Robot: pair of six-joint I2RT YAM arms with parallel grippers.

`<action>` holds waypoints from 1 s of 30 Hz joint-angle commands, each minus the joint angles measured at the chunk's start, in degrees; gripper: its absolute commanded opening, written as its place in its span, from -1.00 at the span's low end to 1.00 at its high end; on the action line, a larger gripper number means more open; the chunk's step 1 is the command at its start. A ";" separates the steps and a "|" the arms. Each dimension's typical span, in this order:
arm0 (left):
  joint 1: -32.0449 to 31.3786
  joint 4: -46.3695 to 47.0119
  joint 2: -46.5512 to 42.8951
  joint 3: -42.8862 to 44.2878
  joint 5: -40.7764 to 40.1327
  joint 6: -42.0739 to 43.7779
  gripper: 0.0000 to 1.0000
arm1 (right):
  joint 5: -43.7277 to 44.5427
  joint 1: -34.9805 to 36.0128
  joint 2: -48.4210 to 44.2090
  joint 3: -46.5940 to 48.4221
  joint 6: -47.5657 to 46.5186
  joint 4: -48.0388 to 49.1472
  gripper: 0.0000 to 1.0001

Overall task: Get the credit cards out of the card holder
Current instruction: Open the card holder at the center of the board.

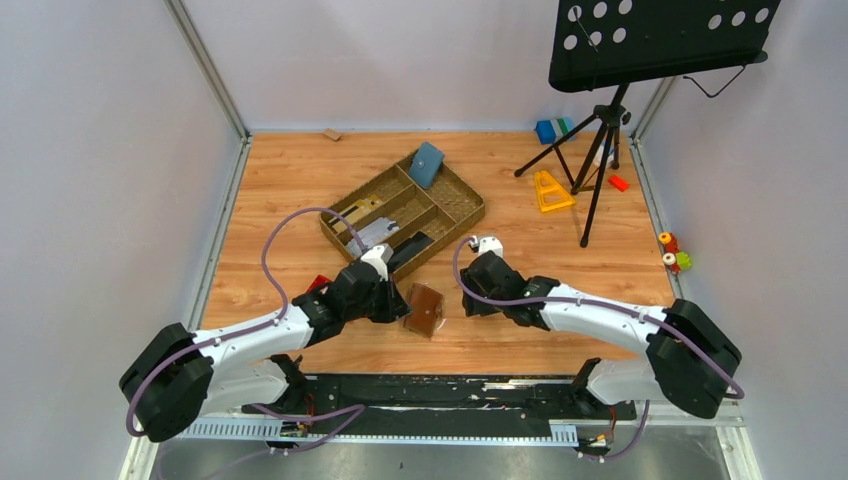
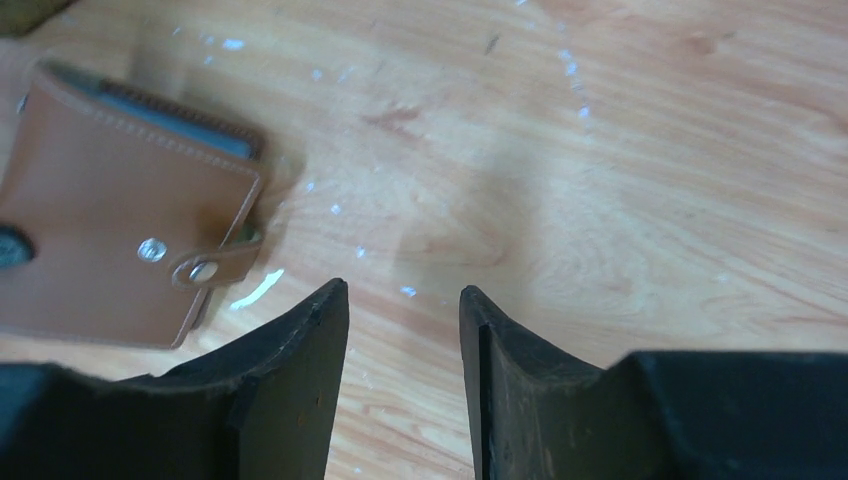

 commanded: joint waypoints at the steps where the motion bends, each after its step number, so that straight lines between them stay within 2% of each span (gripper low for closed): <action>1: -0.17 1.78 -0.12 0.25 0.59 0.71 -1.00 | -9.69 0.09 -4.63 -3.03 -3.92 9.36 -0.08; 9: -0.30 2.58 -0.16 0.29 1.26 0.69 -1.00 | -17.16 0.21 -6.52 -4.69 -4.21 16.59 0.15; 16: -0.61 2.79 -0.35 0.44 1.39 0.67 -1.00 | -14.66 0.58 -5.39 -3.53 -2.75 15.44 0.98; 21: -0.78 3.17 -0.33 0.42 1.52 0.67 -1.00 | -14.61 1.40 -2.78 -2.61 -2.72 16.37 0.98; 30: -1.00 3.22 -0.15 0.60 1.53 0.60 -1.00 | -12.85 3.40 3.00 1.20 -1.77 16.97 0.57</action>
